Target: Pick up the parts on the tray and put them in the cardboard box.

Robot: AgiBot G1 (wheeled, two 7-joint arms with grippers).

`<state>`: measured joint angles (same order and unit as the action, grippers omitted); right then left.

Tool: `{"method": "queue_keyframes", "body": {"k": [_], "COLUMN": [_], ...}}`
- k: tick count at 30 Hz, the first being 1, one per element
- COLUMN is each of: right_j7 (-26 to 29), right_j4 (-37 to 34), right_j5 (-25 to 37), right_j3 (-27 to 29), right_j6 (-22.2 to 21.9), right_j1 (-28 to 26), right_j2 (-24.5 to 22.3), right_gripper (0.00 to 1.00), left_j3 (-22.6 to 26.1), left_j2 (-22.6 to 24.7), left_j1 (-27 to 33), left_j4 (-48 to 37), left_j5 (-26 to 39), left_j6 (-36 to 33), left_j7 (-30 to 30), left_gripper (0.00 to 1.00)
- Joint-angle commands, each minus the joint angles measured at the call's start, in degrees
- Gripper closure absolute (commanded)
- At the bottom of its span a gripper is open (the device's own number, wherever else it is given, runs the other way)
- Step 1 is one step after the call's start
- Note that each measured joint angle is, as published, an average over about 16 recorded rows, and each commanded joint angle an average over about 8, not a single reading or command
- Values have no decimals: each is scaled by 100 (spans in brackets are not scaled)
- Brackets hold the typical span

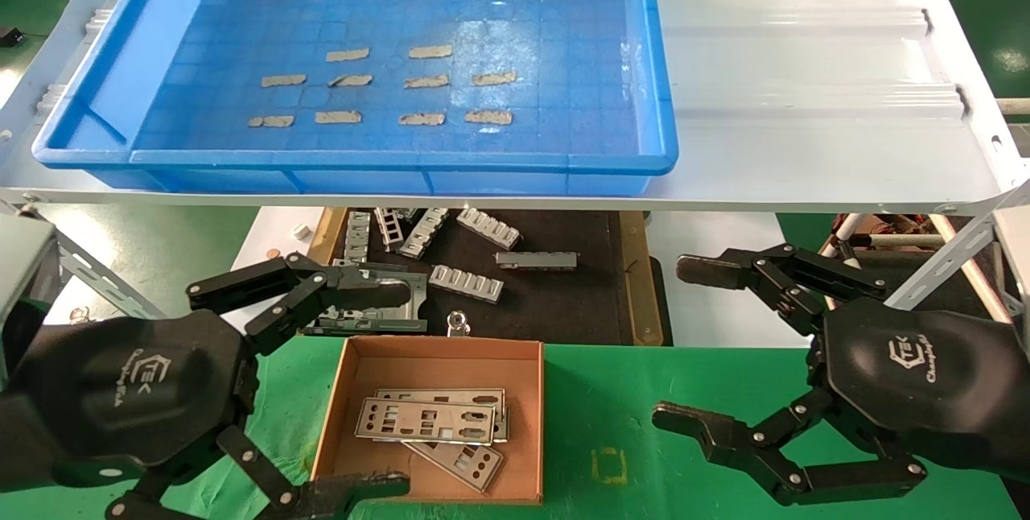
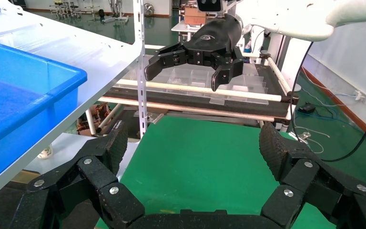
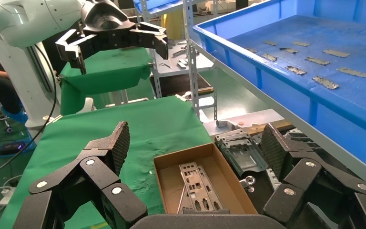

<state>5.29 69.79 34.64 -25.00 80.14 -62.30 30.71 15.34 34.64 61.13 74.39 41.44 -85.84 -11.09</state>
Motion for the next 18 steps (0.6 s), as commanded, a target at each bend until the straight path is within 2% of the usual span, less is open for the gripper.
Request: {"method": "queue_keyframes", "body": {"k": [1,18], "right_j7": [0,0], "right_j4": [0,0], "right_j5": [0,-1], "right_j3": [0,0], "right_j6": [0,0], "right_j1": [0,0], "right_j2": [0,0], "right_gripper": [0,0], "left_j3": [-50,46], "left_j2": [-28,27], "left_j1": [-32,28], "left_j4": [59,-58], "left_j5": [-29,28], "left_j6": [-8,9], "left_j7": [-27,27], "left_gripper": [0,0]}}
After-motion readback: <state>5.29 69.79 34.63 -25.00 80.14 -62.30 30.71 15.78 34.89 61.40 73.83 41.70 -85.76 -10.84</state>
